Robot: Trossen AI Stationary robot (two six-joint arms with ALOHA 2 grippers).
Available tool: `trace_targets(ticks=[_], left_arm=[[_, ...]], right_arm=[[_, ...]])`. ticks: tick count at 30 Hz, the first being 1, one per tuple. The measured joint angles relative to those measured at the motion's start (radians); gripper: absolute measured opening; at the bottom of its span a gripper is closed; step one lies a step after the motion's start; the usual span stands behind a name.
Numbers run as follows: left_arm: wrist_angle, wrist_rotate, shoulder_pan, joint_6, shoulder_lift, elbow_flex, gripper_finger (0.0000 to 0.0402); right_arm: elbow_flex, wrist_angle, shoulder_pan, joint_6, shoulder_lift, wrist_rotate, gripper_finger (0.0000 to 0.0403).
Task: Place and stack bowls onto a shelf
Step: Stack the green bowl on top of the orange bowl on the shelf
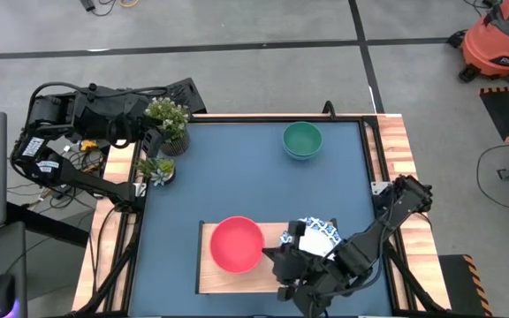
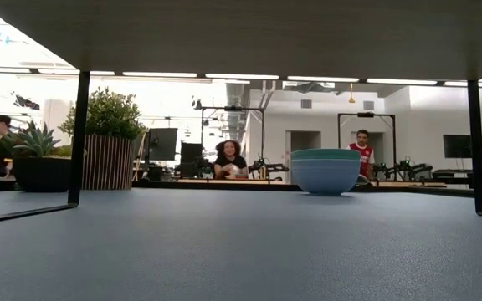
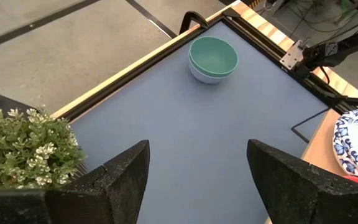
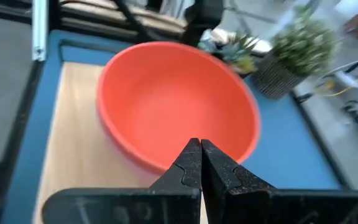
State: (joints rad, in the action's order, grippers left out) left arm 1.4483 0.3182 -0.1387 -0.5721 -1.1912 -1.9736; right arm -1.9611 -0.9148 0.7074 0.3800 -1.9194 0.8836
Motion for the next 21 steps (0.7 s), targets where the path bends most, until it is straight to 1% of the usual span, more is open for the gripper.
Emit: trace_targets(ticks=[4, 7, 10, 13, 15, 18, 21], left_arm=[[-0.002, -0.001, 0.000, -0.001, 0.000, 0.000, 0.0254], [-0.002, -0.017, 0.000, 0.003, 0.000, 0.000, 0.0254], [-0.003, -0.027, 0.000, 0.008, 0.000, 0.000, 0.0254], [-0.003, -0.027, 0.000, 0.010, 0.000, 0.000, 0.0254], [-0.002, -0.027, 0.000, 0.010, 0.000, 0.000, 0.0254], [-0.002, -0.027, 0.000, 0.022, 0.000, 0.000, 0.0254], [-0.002, -0.027, 0.000, 0.039, 0.000, 0.000, 0.0254]], right_arm=[[-0.056, -0.021, 0.003, -0.083, 0.005, 0.090, 0.0024], [-0.126, -0.046, -0.027, -0.123, 0.032, 0.105, 0.0034], [-0.185, -0.147, -0.075, -0.124, 0.070, 0.112, 0.0048], [-0.210, -0.272, -0.141, -0.097, 0.110, 0.115, 0.0057], [-0.216, -0.346, -0.203, -0.046, 0.146, 0.080, 0.0062], [-0.217, -0.496, -0.315, 0.043, 0.209, -0.012, 0.0073], [-0.219, -0.634, -0.429, 0.094, 0.237, -0.107, 0.0097]])
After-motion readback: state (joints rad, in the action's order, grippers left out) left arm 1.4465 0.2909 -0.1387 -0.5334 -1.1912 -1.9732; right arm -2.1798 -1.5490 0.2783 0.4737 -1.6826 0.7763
